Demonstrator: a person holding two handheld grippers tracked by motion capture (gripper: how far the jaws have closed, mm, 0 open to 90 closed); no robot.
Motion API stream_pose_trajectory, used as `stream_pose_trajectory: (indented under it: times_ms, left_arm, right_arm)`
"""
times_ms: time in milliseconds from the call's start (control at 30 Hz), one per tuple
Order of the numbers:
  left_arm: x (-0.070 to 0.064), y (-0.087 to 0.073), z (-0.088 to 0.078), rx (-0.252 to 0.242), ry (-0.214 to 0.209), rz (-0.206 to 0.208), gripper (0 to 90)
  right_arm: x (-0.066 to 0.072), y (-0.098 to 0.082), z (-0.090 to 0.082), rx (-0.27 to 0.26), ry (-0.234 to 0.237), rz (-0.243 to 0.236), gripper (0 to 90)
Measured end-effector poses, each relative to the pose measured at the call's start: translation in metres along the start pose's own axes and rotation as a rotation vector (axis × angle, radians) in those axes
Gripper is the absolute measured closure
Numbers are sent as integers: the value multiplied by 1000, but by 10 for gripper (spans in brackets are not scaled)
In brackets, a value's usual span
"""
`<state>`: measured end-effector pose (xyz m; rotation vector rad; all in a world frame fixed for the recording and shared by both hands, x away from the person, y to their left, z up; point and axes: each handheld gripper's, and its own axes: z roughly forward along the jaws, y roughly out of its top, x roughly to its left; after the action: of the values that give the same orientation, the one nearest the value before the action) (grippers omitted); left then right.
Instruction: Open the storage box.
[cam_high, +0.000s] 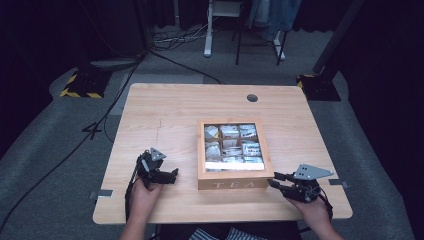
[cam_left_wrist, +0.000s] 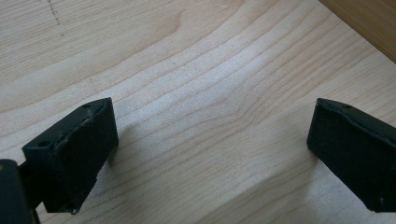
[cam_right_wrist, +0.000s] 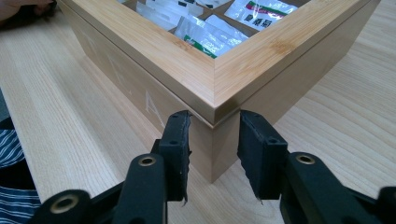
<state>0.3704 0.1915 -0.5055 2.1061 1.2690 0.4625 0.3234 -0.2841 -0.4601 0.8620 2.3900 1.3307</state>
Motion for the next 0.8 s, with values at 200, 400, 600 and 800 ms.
stream_pose_trajectory:
  times_ms: [200, 400, 600, 800]
  left_arm:
    - [0, 0, 0, 5, -3, 1, 24]
    - [0, 0, 0, 6, -3, 0, 24]
    - [0, 0, 0, 6, -3, 0, 24]
    - [0, 0, 0, 6, -3, 1, 25]
  right_arm:
    - [0, 1, -1, 3, 4, 7, 683]
    - [0, 7, -2, 14, 0, 48, 710]
    - [6, 13, -5, 29, -29, 55, 760]
    - [9, 18, -9, 19, -55, 35, 757]
